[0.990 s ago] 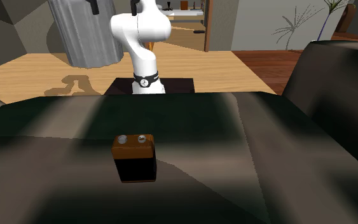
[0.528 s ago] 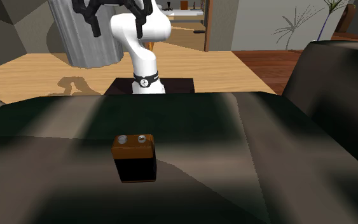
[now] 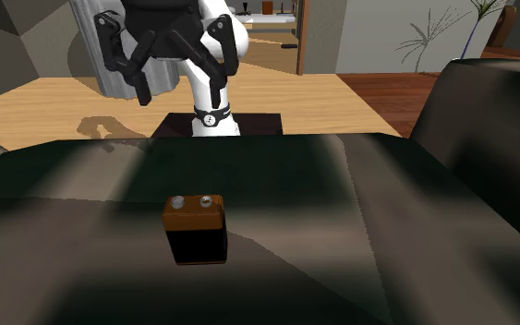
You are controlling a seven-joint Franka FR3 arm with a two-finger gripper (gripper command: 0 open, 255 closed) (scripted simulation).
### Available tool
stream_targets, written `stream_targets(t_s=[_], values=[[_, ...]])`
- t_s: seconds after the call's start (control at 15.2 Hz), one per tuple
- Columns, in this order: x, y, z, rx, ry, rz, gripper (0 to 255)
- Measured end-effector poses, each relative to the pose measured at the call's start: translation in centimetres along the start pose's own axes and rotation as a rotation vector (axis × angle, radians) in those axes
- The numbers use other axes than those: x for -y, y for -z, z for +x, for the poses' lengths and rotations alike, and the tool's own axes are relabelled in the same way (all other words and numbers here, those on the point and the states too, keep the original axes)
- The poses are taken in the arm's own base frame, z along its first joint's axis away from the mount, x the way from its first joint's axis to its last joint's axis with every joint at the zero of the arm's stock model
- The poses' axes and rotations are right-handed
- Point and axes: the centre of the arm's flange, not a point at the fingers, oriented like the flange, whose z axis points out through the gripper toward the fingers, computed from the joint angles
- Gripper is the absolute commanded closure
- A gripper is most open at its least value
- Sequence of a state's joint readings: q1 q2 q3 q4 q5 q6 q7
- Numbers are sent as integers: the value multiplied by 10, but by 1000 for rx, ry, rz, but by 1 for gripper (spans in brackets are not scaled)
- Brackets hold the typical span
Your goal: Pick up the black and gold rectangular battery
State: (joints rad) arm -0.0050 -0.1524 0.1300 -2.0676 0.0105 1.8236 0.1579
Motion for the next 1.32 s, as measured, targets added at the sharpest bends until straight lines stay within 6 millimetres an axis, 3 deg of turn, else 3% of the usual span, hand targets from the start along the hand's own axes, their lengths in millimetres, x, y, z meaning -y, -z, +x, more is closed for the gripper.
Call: stream_targets(t_s=[0.53,1.06,1.12,1.32], values=[[30,-41,101,37,-19,2,0],[36,-82,114,42,-21,2,0],[36,-83,114,42,-21,2,255],[35,-84,114,41,-21,3,255]])
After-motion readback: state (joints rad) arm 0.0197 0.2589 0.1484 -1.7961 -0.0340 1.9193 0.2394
